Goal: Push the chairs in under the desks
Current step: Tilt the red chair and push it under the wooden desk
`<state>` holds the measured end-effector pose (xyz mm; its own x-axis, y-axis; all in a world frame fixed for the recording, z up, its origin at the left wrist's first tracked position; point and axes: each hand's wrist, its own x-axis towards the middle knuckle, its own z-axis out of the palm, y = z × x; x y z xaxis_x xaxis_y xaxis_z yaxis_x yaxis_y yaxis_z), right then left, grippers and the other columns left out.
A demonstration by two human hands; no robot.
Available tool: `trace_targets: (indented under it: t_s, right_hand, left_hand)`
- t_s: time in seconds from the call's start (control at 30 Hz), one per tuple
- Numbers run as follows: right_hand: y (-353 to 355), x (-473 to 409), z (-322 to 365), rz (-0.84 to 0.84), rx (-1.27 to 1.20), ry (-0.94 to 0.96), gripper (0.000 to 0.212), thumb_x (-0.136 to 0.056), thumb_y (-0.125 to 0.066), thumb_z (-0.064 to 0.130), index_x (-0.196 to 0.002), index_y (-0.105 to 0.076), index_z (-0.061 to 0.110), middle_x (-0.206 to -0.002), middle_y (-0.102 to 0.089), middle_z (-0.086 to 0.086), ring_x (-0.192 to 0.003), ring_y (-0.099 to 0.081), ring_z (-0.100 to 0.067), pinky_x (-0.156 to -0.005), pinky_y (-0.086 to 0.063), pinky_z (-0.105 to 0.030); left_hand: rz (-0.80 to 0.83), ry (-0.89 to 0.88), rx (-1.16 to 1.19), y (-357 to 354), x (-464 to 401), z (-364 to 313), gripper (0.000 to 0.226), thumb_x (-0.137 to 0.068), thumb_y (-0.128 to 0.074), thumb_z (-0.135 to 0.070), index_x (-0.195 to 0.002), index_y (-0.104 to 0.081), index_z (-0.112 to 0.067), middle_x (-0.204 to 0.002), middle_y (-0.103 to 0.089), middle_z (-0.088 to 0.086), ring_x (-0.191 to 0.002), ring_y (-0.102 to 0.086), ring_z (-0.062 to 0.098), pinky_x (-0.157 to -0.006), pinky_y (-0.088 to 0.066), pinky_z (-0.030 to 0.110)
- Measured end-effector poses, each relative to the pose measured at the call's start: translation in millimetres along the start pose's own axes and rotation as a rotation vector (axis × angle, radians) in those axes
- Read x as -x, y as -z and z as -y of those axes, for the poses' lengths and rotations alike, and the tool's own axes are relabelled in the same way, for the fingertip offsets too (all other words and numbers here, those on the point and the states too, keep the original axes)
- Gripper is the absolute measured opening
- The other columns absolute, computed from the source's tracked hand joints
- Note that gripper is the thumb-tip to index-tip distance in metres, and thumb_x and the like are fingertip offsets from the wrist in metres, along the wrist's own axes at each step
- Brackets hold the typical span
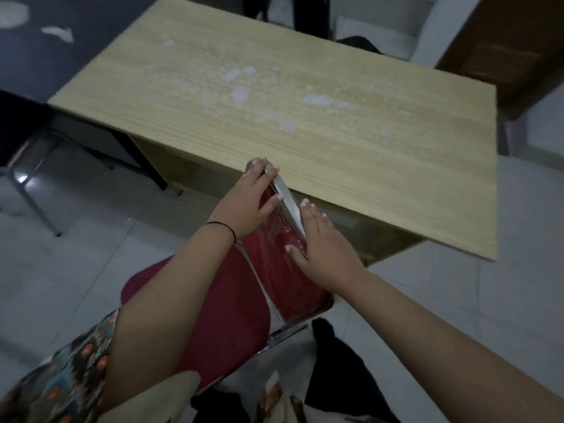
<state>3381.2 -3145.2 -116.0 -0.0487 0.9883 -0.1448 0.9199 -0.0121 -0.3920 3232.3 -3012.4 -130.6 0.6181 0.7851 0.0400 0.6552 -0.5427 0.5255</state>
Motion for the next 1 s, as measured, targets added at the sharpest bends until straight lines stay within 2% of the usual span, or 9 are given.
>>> trace_targets:
  t_s: [0.1,0.2,0.37,0.5,0.57,0.63,0.83,1.0]
  right_hand:
    - [13.3,-11.5,-22.7,0.103,-0.047,0.159,0.075,-0.099,-0.033,0.051,-0.152,0.005,0.014,-0.160,0.005,0.000,-0.146,0.003,-0.011,-0.111,0.009,-0.019]
    - [25.3,-30.8,-46.8,0.192,0.009,0.329,0.075,-0.097,-0.032,0.053,-0.153,0.000,0.013,-0.160,-0.003,-0.003,-0.147,-0.001,-0.011,-0.117,0.004,-0.023]
    - [37.9,-56.8,-65.4,0.233,0.109,0.519,0.081,-0.093,-0.023,0.065,-0.152,-0.006,0.013,-0.160,-0.008,-0.004,-0.147,-0.003,-0.011,-0.117,0.002,-0.025]
    - [42.6,-71.8,-69.8,0.240,0.130,0.585,0.074,-0.096,-0.029,0.057,-0.153,-0.006,0.014,-0.160,-0.006,-0.002,-0.147,-0.002,-0.010,-0.117,0.003,-0.026]
    - [44.4,-77.4,-71.4,0.225,0.156,0.619,0.075,-0.096,-0.030,0.058,-0.153,-0.007,0.015,-0.160,-0.004,-0.001,-0.147,-0.001,-0.010,-0.117,0.005,-0.026]
    - [47.0,-83.0,-71.3,0.225,0.182,0.669,0.074,-0.096,-0.031,0.058,-0.153,-0.009,0.017,-0.160,-0.004,-0.001,-0.147,-0.001,-0.011,-0.117,0.006,-0.026]
    - [62.1,-117.2,-74.4,0.243,0.287,0.880,0.065,-0.098,-0.032,0.053,-0.152,-0.018,0.019,-0.160,-0.010,-0.001,-0.147,-0.004,-0.013,-0.116,0.005,-0.026]
    - [69.8,-163.3,-70.4,0.284,0.343,1.129,0.064,-0.097,-0.029,0.056,-0.150,-0.023,0.020,-0.159,-0.013,0.000,-0.147,-0.007,-0.015,-0.116,0.003,-0.028]
  left_hand:
    - [-0.093,0.103,-0.040,-11.8,11.4,-18.6,0.051,-0.097,-0.044,-0.029,-0.143,-0.032,-0.013,-0.154,-0.021,0.005,-0.142,-0.018,0.022,-0.111,-0.030,0.040]
    - [-0.169,0.231,-0.017,-23.8,27.9,-45.5,0.048,-0.097,-0.045,-0.020,-0.143,-0.034,-0.011,-0.153,-0.025,0.005,-0.143,-0.017,0.021,-0.114,-0.024,0.037]
    - [-0.233,0.438,-0.042,-39.5,63.3,-90.7,0.045,-0.099,-0.040,-0.025,-0.143,-0.036,-0.016,-0.153,-0.025,0.001,-0.143,-0.013,0.014,-0.117,-0.009,0.030]
    - [-0.215,0.536,-0.100,-53.7,80.8,-118.5,0.046,-0.099,-0.034,-0.032,-0.141,-0.037,-0.013,-0.151,-0.029,0.004,-0.143,-0.015,0.017,-0.116,-0.005,0.028]
    - [-0.212,0.574,-0.151,-62.2,85.6,-130.3,0.054,-0.097,-0.023,-0.040,-0.141,-0.037,-0.013,-0.150,-0.032,0.005,-0.142,-0.018,0.019,-0.114,-0.002,0.028]
    - [-0.253,0.618,-0.205,-70.4,87.7,-141.3,0.060,-0.094,-0.016,-0.042,-0.140,-0.039,-0.013,-0.148,-0.036,0.005,-0.141,-0.024,0.020,-0.114,-0.003,0.030]
    - [-0.404,0.781,-0.182,-93.2,71.3,-169.5,0.053,-0.094,-0.022,-0.033,-0.136,-0.044,-0.009,-0.142,-0.044,0.011,-0.134,-0.038,0.025,-0.112,-0.020,0.036]
    - [-0.644,0.937,-0.051,-117.1,40.2,-184.7,0.049,-0.095,-0.026,-0.026,-0.141,-0.037,-0.010,-0.145,-0.040,0.008,-0.132,-0.039,0.018,-0.109,-0.033,0.032]
